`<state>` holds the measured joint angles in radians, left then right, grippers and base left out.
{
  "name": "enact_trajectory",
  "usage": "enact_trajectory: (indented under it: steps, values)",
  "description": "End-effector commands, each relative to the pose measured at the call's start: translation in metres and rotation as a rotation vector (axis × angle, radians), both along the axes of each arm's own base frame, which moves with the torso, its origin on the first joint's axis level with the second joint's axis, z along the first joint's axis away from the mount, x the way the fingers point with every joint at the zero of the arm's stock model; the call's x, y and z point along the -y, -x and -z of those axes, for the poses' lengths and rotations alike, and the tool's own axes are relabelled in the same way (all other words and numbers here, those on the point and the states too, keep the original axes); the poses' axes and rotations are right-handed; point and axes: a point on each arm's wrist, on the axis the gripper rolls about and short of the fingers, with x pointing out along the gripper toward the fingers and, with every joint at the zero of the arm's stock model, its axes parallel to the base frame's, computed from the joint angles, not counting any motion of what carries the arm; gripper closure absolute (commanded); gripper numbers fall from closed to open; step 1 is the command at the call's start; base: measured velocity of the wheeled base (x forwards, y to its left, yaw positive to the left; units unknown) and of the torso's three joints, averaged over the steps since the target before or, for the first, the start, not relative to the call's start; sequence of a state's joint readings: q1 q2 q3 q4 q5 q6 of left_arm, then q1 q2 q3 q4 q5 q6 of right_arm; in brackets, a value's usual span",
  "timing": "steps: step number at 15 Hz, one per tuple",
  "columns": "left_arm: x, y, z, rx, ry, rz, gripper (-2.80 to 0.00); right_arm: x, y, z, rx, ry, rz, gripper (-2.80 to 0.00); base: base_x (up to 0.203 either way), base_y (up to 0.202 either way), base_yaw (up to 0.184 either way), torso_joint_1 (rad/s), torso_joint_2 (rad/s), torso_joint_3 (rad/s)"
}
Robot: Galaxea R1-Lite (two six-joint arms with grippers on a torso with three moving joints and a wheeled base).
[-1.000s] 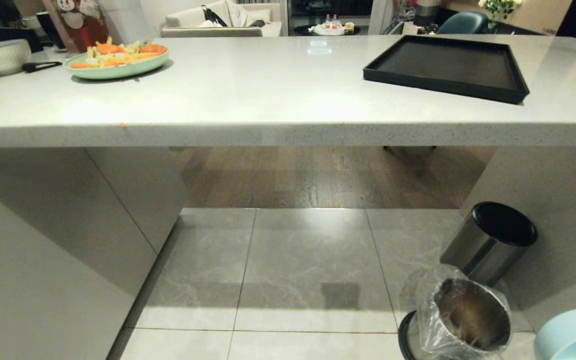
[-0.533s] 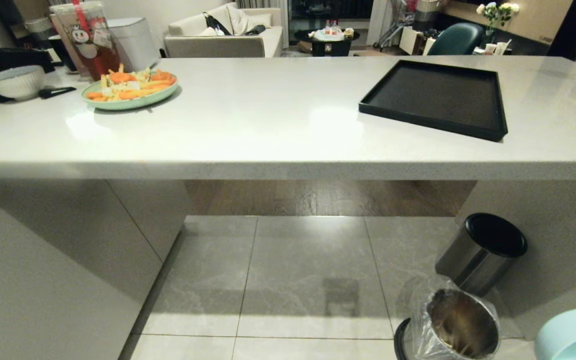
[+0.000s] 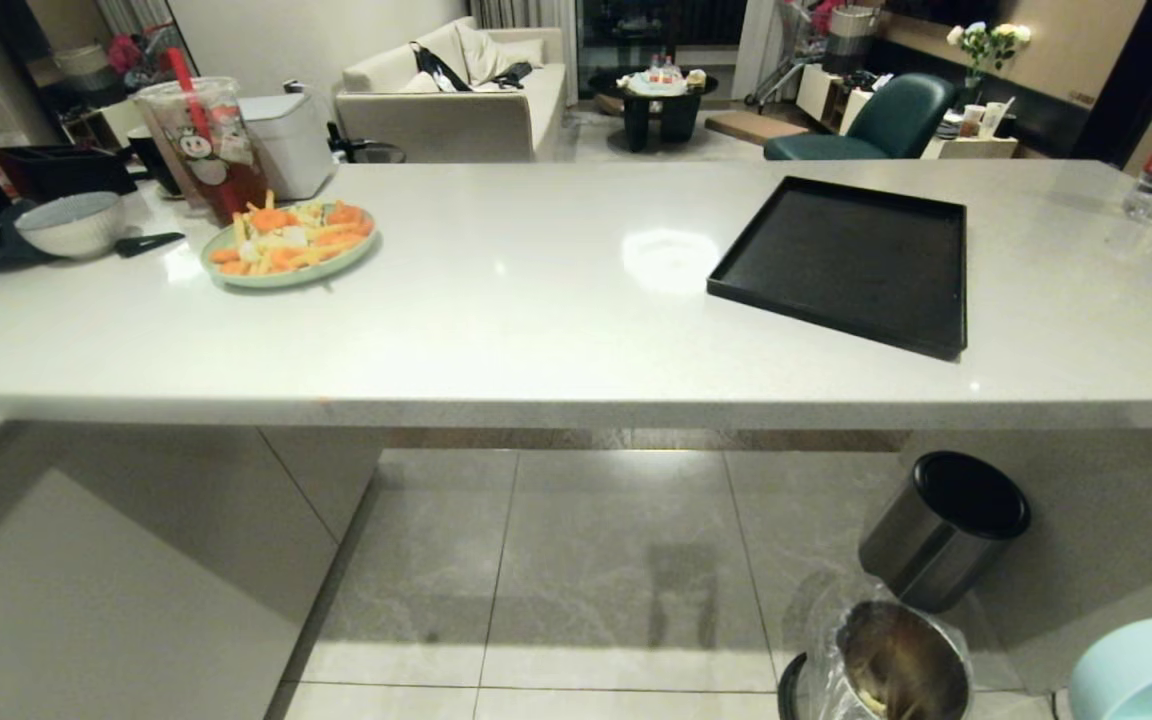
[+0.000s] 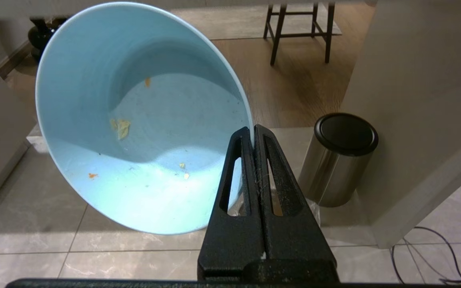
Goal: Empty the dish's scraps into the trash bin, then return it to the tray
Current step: Put the bowl back to the table
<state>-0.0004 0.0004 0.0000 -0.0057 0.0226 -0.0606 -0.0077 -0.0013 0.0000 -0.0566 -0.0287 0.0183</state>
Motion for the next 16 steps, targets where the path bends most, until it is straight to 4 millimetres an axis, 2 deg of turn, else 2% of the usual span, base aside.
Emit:
enact_trajectory:
  steps: [1, 16]
  values:
    - [0.0, -0.0001, -0.0001, -0.001, 0.001, -0.001, 0.0, 0.0, -0.0001, 0.0, -0.001, 0.0, 0.0, 0.0, 0.0, 0.0, 0.0, 0.119, -0.48, -0.366]
    - [0.0, -0.0001, -0.0001, -0.001, 0.001, 0.0, 0.0, 0.0, -0.0001, 0.0, -0.001, -0.002, 0.0, 0.0, 0.0, 0.0, 0.0, 0.187, -0.53, -0.354]
